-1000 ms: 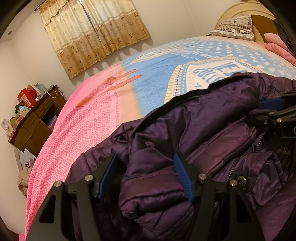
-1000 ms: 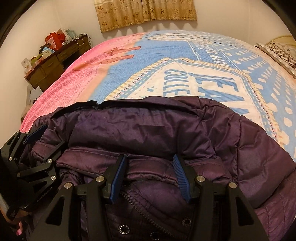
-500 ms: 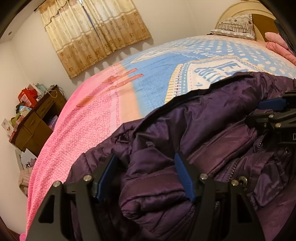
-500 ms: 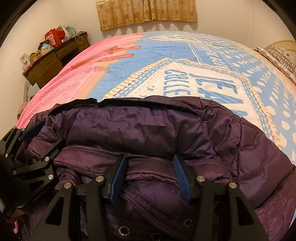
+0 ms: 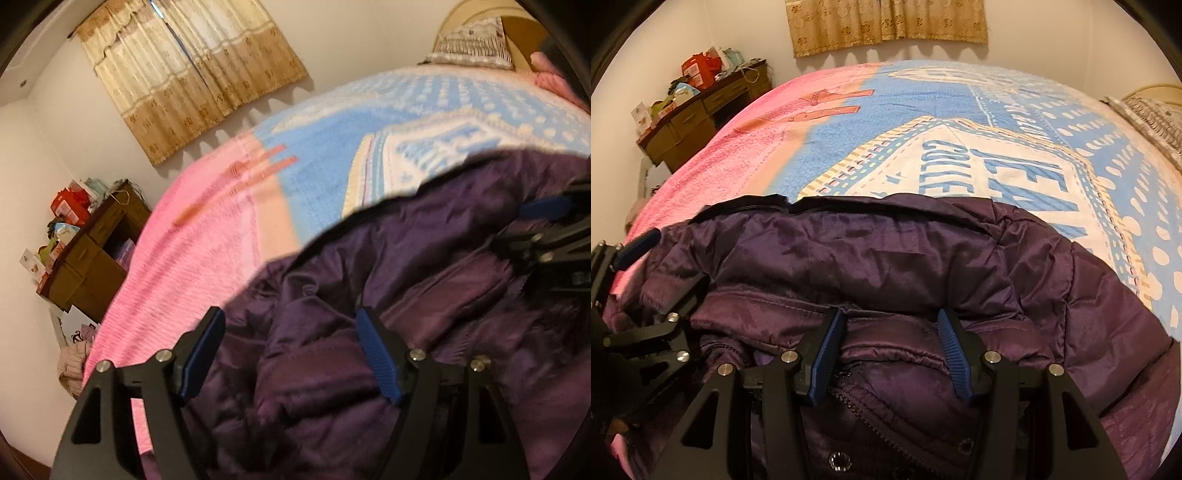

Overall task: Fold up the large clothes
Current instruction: 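Lift the collar section with both tools and fold it toward the hem, then open both tools to lay the folded section on the jacket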

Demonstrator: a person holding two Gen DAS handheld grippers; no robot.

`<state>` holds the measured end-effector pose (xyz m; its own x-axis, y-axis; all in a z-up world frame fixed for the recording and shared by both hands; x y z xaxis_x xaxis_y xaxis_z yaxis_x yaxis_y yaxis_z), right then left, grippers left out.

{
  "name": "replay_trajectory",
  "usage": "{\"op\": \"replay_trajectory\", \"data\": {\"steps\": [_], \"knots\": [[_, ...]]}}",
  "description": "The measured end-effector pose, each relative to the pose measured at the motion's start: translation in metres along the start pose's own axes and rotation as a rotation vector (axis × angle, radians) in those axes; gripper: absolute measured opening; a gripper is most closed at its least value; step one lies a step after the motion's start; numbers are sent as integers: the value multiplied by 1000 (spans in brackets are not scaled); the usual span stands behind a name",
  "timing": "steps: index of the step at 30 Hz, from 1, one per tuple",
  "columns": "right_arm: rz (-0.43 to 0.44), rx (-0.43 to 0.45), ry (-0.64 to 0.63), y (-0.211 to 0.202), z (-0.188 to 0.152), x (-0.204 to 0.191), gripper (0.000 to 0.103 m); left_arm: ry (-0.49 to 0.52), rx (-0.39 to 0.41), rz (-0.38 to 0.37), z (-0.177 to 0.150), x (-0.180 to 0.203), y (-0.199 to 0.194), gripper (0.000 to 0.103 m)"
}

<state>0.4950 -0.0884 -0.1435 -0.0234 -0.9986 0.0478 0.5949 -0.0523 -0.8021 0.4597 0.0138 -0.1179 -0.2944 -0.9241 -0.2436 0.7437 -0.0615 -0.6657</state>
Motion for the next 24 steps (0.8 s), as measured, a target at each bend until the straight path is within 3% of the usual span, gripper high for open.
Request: {"op": "replay_trajectory", "data": {"steps": [3, 7, 11, 18, 24], "knots": [[16, 22, 7, -19, 3, 3, 60, -51, 90, -4, 11, -7, -36, 93], [6, 94, -14, -62, 0, 3, 70, -132, 166, -18, 14, -13, -78, 95], [52, 133, -24, -102, -18, 6, 72, -196, 193, -49, 1, -6, -112, 95], [127, 184, -66, -168, -86, 13, 74, -262, 195, -99, -49, 9, -162, 95], [149, 173, -79, -198, -158, 21, 77, -278, 174, -107, -95, 22, -198, 96]]}}
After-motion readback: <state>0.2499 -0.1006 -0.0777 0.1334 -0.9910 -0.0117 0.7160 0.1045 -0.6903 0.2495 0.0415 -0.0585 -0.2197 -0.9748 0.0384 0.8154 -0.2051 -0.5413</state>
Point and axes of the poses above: each gripper's, at about its wrist camera, not at the fingertips, and y roughly the way its jaws point, x to its right, z to its top, the point moved 4 cm from there along y, roughly the way its jaws point, and after that the axes turned 13 degrees about -z, right-handed, at the moved point
